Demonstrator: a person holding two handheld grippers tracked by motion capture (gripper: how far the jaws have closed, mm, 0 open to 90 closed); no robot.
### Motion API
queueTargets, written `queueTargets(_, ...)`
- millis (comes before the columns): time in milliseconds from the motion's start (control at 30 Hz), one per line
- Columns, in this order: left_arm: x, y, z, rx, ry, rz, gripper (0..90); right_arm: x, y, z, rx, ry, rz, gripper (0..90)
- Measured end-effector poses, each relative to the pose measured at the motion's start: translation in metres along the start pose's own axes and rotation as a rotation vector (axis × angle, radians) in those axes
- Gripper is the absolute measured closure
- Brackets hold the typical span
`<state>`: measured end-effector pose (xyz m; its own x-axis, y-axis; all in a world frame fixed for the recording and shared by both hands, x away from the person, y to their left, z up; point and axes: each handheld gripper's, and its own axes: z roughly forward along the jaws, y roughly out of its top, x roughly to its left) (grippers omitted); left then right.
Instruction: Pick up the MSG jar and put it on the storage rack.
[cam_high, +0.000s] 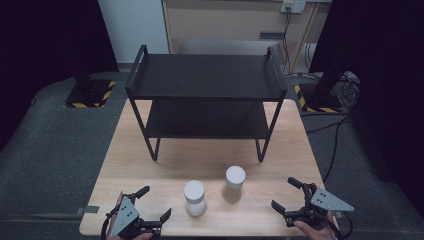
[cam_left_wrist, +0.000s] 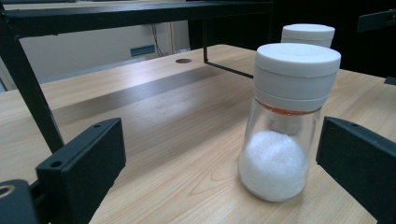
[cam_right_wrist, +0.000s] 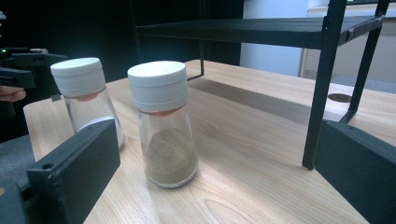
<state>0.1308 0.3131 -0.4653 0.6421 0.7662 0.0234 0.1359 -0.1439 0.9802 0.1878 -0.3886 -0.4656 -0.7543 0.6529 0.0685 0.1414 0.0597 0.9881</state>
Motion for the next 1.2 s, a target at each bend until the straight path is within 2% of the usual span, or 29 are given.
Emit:
queueTargets(133, 0.002, 0.001, 0.005, -0.003, -0.008, -0.005, 0.1, 0.001, -0.001, 0.003, 0.007, 0.001, 0.002, 1.3)
queueTargets(500, -0.002, 0.004, 0.018, 0.002, -0.047, 0.013, 0.2, 0.002, -0.001, 0.004, 0.015, -0.005, 0.005, 1.6)
queueTargets(600, -0.002, 0.005, 0.021, -0.001, -0.06, 0.005, 0.3, 0.002, -0.001, 0.003, 0.015, -0.007, 0.003, 1.5)
queueTargets(933, -0.005, 0.008, 0.03, -0.015, -0.09, 0.024, 0.3, 0.002, -0.001, 0.003, 0.017, -0.011, 0.008, 1.7)
queueTargets(1200, -0.008, 0.011, 0.04, -0.017, -0.099, 0.035, 0.4, 0.002, -0.001, 0.002, 0.017, -0.011, 0.005, 2.1)
